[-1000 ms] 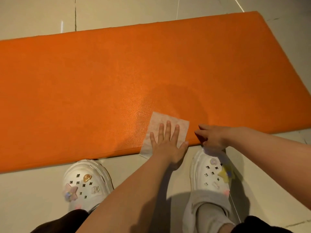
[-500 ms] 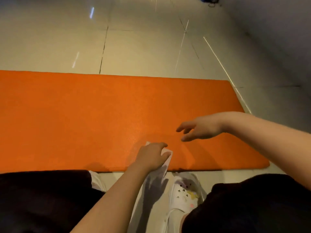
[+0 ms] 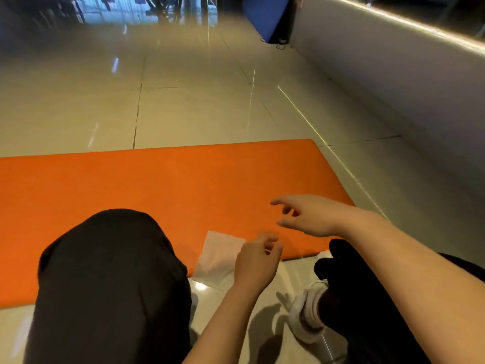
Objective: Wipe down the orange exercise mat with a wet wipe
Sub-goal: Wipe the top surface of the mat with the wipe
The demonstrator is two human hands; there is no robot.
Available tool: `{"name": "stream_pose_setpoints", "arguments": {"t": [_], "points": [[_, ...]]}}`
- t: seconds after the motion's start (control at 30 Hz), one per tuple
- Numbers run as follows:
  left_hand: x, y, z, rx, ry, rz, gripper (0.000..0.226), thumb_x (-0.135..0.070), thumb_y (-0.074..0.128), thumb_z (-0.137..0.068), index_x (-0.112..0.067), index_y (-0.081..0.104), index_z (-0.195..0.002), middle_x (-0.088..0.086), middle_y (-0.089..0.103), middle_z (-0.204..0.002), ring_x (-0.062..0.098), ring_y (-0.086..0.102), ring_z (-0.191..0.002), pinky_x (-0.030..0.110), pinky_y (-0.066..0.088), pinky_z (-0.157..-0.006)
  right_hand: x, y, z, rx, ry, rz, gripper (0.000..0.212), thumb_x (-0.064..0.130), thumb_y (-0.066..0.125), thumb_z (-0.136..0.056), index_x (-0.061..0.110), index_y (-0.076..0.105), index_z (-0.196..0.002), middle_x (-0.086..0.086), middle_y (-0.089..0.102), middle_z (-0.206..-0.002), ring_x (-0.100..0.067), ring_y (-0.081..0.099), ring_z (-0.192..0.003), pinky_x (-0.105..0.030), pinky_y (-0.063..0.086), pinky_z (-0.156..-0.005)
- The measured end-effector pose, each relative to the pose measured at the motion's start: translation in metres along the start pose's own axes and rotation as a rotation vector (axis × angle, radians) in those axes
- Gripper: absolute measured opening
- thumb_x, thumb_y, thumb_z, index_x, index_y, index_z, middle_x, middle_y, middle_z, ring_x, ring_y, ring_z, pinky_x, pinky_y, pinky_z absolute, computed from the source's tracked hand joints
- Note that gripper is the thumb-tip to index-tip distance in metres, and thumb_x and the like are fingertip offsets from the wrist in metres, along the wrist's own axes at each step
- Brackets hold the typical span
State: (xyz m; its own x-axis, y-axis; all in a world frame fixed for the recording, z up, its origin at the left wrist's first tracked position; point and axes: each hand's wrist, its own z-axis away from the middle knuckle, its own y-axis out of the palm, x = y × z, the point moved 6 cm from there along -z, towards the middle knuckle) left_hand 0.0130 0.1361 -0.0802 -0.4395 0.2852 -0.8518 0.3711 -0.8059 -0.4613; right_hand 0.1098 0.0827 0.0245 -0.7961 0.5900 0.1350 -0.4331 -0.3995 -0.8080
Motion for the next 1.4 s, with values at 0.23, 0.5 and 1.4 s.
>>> {"name": "stream_pose_setpoints", "arguments": {"t": [0.23, 0.5, 1.4], "points": [[0.027, -0.015, -0.019, -0.081, -0.107, -0.119, 0.030, -0.036, 0.052, -0.101, -0.020, 0.062, -0.125, 0.001, 0.066, -0.118, 0.017, 0.060, -0.104, 0.029, 0.047, -0.081, -0.013, 0.000, -0.026, 0.144, 0.000, 0.169, 0.056, 0.040, 0.048, -0.101, 0.028, 0.029, -0.152, -0.003, 0.045, -0.148, -0.026, 0.046, -0.130, -0.037, 0.041, -0.102], [0.045, -0.039, -0.052, -0.062, -0.134, -0.217, 0.030, -0.035, 0.053, -0.100, -0.020, 0.063, -0.124, 0.000, 0.067, -0.116, 0.013, 0.058, -0.097, 0.030, 0.048, -0.084, -0.009, -0.035, -0.073, 0.029, -0.102, 0.072, 0.052, 0.036, 0.048, -0.102, 0.031, 0.031, -0.151, -0.005, 0.043, -0.149, -0.026, 0.050, -0.124, -0.035, 0.043, -0.094], [0.209, 0.024, -0.123, 0.631, -0.319, -0.880, 0.060, -0.040, 0.031, -0.104, -0.033, 0.004, -0.158, 0.001, -0.011, -0.166, 0.027, -0.004, -0.152, 0.048, 0.011, -0.121, -0.121, 0.136, -0.317, 0.291, 0.468, -0.247, 0.068, 0.038, 0.044, -0.100, 0.029, 0.006, -0.156, -0.013, -0.006, -0.164, -0.041, -0.001, -0.148, -0.060, 0.016, -0.114]]}}
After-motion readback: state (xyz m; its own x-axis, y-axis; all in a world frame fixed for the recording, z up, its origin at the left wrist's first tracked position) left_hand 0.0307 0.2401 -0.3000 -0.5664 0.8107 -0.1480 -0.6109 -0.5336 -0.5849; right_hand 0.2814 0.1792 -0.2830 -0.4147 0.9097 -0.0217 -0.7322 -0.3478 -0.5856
